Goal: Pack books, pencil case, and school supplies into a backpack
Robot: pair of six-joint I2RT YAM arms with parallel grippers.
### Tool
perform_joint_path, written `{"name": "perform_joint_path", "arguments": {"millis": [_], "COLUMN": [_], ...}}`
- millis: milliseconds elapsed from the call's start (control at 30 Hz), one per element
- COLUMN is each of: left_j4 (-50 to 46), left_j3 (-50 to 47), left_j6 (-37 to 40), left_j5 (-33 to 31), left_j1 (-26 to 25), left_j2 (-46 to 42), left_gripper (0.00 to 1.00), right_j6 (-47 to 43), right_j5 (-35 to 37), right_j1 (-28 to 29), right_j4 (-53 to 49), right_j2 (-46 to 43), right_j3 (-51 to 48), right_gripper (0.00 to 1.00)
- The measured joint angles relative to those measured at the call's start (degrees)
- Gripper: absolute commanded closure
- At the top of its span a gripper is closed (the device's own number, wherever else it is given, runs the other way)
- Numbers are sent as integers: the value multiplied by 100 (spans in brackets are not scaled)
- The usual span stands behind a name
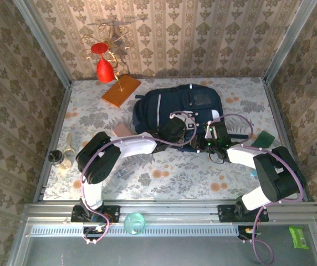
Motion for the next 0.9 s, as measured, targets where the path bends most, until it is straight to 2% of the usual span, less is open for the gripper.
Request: {"name": "perform_joint_path", "arguments": {"millis": [67, 467, 900], "left_j4": [7, 74, 155], "left_j3": [-11, -267, -909], "left_j6": [-9, 15, 592], "left_j5": [7, -2, -638], "left_j1": [0, 7, 131], "left_j2": [0, -319, -855], "left_gripper": [100, 100, 100], "right_j6": [0, 190, 450], "right_j5": [0, -24, -153], "right_j1": [0, -138, -601], "right_j4": [0, -44, -186], "right_j2": [0, 2, 20], "right_j3": [0, 0, 0], "right_gripper": [67, 68, 69]}}
